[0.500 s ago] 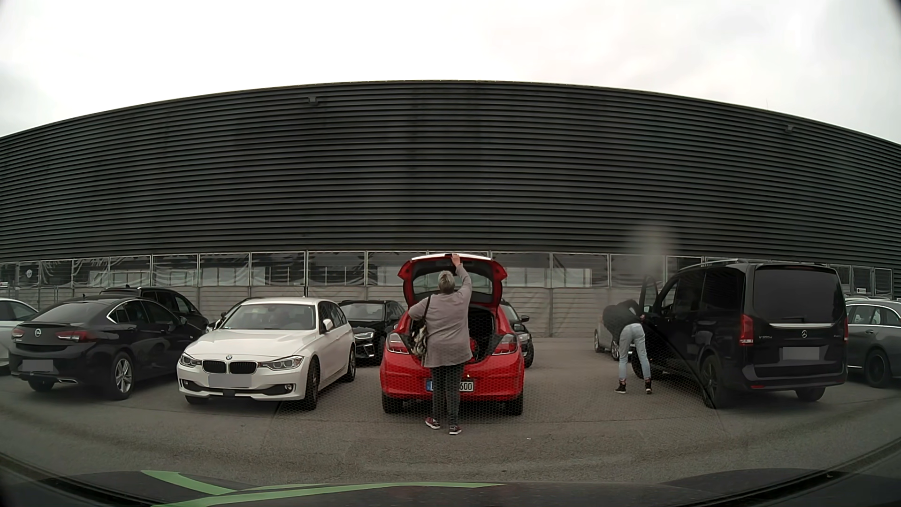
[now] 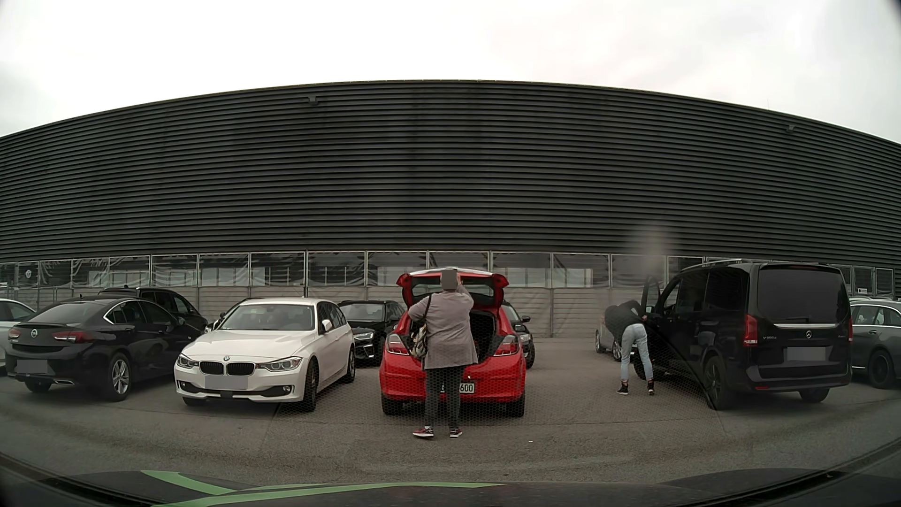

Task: Follow the waypoints while adhering to traffic rules and regulations

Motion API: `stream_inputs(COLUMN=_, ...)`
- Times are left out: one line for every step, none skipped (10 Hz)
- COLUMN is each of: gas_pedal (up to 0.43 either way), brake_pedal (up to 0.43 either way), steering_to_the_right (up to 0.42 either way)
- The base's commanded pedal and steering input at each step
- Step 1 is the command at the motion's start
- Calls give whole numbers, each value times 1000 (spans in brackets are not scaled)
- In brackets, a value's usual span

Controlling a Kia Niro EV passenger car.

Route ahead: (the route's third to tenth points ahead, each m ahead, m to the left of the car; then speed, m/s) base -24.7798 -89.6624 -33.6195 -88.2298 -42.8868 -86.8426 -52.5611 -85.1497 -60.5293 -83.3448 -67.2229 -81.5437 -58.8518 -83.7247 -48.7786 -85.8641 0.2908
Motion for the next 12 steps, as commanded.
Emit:
stream_inputs(gas_pedal=0, brake_pedal=0, steering_to_the_right=-54)
stream_inputs(gas_pedal=0, brake_pedal=0, steering_to_the_right=-70)
stream_inputs(gas_pedal=0, brake_pedal=0, steering_to_the_right=-83)
stream_inputs(gas_pedal=8, brake_pedal=0, steering_to_the_right=-100)
stream_inputs(gas_pedal=20, brake_pedal=0, steering_to_the_right=-117)
stream_inputs(gas_pedal=20, brake_pedal=0, steering_to_the_right=-130)
stream_inputs(gas_pedal=28, brake_pedal=0, steering_to_the_right=-147)
stream_inputs(gas_pedal=28, brake_pedal=0, steering_to_the_right=-165)
stream_inputs(gas_pedal=39, brake_pedal=0, steering_to_the_right=-183)
stream_inputs(gas_pedal=39, brake_pedal=0, steering_to_the_right=-205)
stream_inputs(gas_pedal=39, brake_pedal=0, steering_to_the_right=-234)
stream_inputs(gas_pedal=39, brake_pedal=0, steering_to_the_right=-260)
